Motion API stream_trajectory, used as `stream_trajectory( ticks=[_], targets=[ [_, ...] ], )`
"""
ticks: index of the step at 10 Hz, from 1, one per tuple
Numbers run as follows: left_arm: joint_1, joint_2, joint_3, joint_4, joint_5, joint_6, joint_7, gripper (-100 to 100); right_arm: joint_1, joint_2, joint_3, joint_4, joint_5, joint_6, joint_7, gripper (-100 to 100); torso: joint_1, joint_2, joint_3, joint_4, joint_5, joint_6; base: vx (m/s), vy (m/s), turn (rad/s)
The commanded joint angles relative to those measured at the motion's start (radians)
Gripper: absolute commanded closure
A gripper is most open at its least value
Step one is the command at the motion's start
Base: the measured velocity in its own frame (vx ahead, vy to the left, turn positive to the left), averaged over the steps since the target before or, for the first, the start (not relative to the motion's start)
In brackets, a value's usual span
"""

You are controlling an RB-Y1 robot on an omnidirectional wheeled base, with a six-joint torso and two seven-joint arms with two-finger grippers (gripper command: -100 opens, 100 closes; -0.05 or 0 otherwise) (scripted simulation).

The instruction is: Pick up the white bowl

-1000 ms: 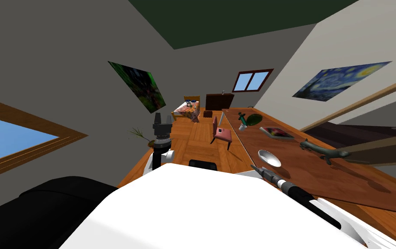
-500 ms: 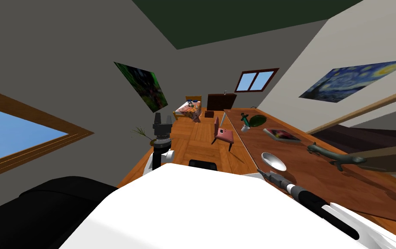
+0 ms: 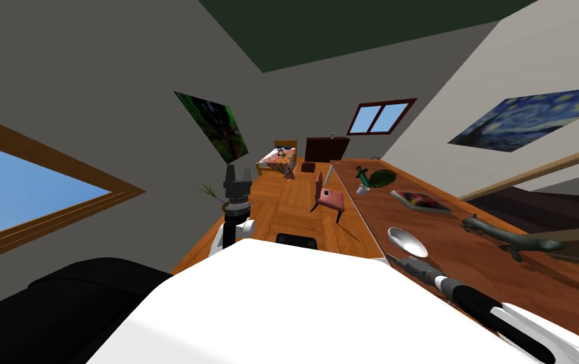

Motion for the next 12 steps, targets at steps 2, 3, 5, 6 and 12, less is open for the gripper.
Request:
stream_trajectory(
  ticks=[2,3,5,6,12],
  targets=[
    [0.000,0.000,0.000,0.000,0.000,0.000,0.000,0,-0.008,-0.039,0.017,0.065,0.056,0.009,0.045,-100,0.000,0.000,0.000,0.000,0.000,0.000,0.040,0.014,0.128],
    [0.000,0.000,0.000,0.000,0.000,0.000,0.000,0,-0.019,-0.051,0.027,0.103,0.083,0.007,0.067,-100,0.000,-0.002,-0.001,0.000,0.000,-0.001,0.076,0.008,0.172],
    [0.000,0.000,0.000,0.000,0.000,0.000,0.000,0,-0.040,-0.064,0.048,0.172,0.134,0.002,0.107,-100,0.000,-0.004,-0.002,-0.001,0.000,-0.001,0.081,0.009,0.144],
    [0.000,0.000,0.000,0.000,0.000,0.000,0.000,0,-0.049,-0.066,0.059,0.199,0.157,-0.001,0.125,-100,0.000,-0.004,-0.002,-0.001,0.000,-0.001,0.085,0.010,0.123],
    [0.000,0.000,0.000,0.000,0.000,0.000,0.000,0,-0.097,-0.016,0.094,0.294,0.215,-0.005,0.180,-100,0.000,0.001,0.000,0.000,0.000,0.000,0.039,-0.016,0.073]
  ],
)
